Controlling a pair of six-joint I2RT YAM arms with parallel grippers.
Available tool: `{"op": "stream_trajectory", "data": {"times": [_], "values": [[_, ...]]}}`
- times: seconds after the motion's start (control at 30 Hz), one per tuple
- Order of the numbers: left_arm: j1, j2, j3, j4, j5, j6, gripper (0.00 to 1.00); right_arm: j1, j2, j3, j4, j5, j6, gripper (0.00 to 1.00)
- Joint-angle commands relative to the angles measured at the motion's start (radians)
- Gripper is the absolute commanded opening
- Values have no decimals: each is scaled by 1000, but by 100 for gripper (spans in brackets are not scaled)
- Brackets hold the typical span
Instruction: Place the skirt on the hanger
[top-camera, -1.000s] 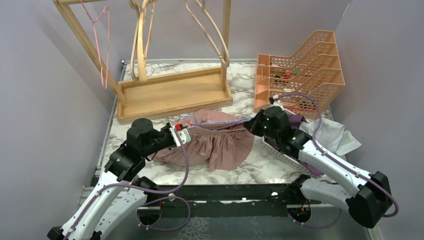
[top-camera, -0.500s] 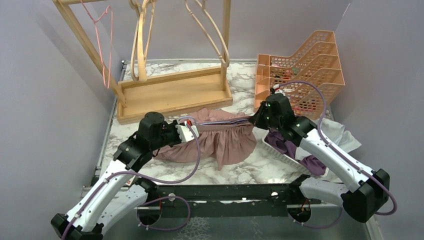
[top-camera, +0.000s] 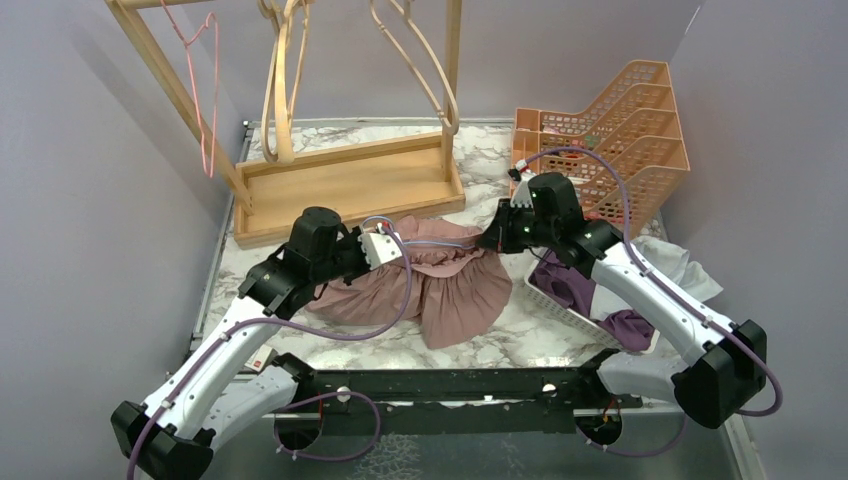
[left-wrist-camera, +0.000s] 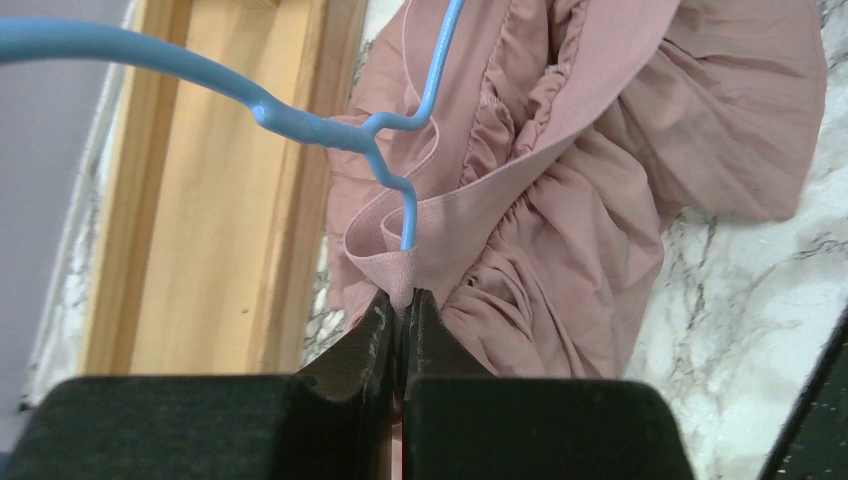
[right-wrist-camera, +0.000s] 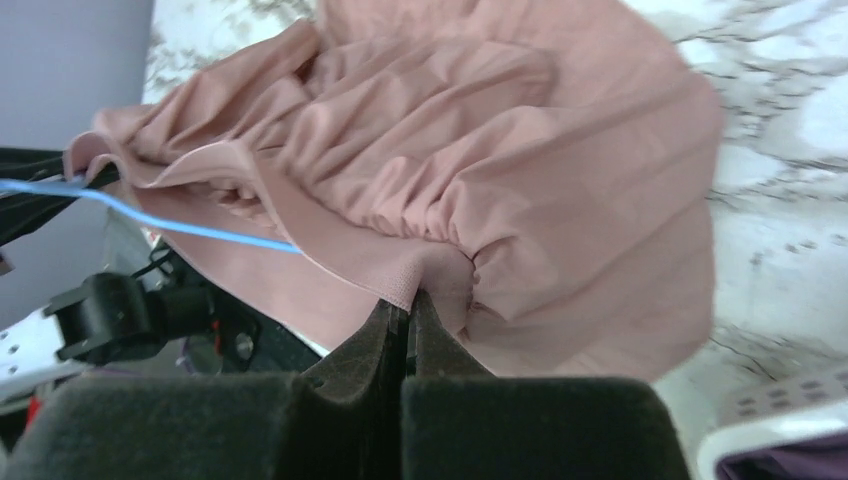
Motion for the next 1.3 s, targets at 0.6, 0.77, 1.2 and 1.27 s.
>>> {"op": "stream_trajectory", "data": {"times": [0.6,0.77,1.2,1.27], "values": [[6,2,61,214,236,-239,0,-6,59,47,266,-503,123,1],[5,39,-14,364,262,-326,0,-6,72,-9,288,-506,58,1],[4,-22,-221,548,302,-319,0,-6,14,86,113,-335,-298,40],[4,-18,-228,547,305,-310,0,-8,-4,59,180,-380,-363,40]]}}
